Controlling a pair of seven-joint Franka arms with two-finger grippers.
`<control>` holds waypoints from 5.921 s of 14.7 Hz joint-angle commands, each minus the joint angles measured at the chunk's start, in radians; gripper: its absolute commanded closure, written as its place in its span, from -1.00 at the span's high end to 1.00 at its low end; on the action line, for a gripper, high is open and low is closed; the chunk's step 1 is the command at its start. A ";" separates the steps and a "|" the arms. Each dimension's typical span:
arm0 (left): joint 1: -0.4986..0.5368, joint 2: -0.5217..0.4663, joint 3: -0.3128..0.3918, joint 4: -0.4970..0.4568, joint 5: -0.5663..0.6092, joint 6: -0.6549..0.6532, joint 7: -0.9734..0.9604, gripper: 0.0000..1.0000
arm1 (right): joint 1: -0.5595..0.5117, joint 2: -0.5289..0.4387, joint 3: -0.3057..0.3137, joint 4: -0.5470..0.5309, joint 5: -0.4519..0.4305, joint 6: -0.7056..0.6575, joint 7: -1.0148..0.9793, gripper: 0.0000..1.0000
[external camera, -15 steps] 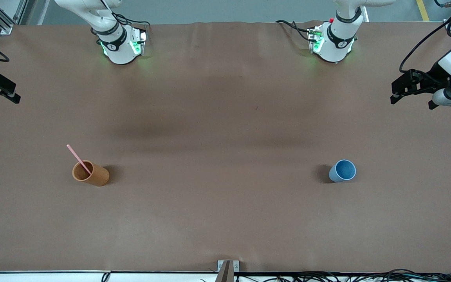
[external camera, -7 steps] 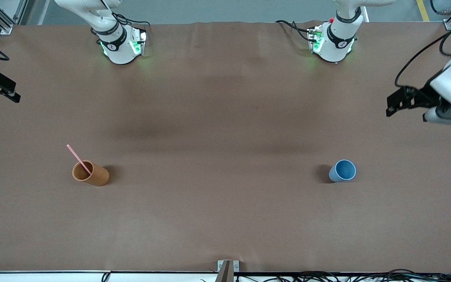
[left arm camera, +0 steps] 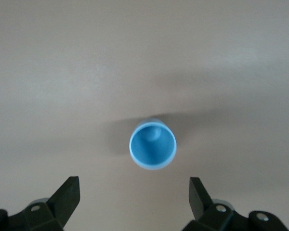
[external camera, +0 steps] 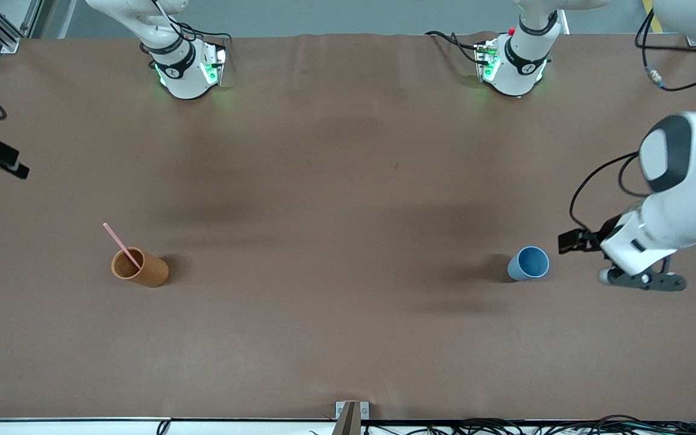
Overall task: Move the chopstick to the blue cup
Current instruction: 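Reach the left gripper to the blue cup while the right gripper reaches the chopstick, then grasp the blue cup with the left gripper while the right gripper grasps the chopstick, then slide the blue cup toward the table middle while the right gripper lifts the chopstick, then release the cup with the left gripper while the right gripper carries the chopstick over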
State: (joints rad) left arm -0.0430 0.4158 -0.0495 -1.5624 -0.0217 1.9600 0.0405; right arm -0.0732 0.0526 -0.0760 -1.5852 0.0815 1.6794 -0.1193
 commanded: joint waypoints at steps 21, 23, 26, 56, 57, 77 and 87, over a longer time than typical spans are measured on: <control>0.008 0.042 -0.001 -0.257 0.034 0.363 -0.053 -0.99 | -0.010 0.032 0.013 -0.539 0.179 0.569 -0.101 -0.06; -0.003 0.020 -0.036 -0.173 0.036 0.253 -0.135 -0.99 | -0.013 0.046 0.010 -0.538 0.268 0.572 -0.204 -0.09; -0.003 0.020 -0.163 -0.090 0.065 0.148 -0.376 -0.99 | -0.051 0.066 0.010 -0.539 0.281 0.606 -0.319 -0.21; -0.212 0.362 -0.484 0.084 0.394 0.203 -1.229 -0.77 | -0.060 0.066 0.009 -0.348 0.277 0.319 -0.324 -0.87; -0.209 0.363 -0.483 0.082 0.394 0.203 -1.231 -0.73 | -0.079 0.066 0.007 -0.307 0.276 0.245 -0.323 -0.87; -0.104 -0.280 -0.059 0.100 -0.020 -0.243 -0.136 1.00 | 0.568 0.143 0.021 0.224 0.027 -0.087 0.905 -0.91; -0.060 -0.428 -0.063 0.093 -0.021 -0.452 -0.090 1.00 | 0.860 0.475 0.024 0.522 0.041 0.087 1.457 -0.98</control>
State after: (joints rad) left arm -0.1119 0.0204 -0.1139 -1.4432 -0.0330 1.5155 -0.0647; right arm 0.7642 0.4841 -0.0444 -1.1192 0.1253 1.7525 1.2828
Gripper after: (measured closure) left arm 0.000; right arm 0.894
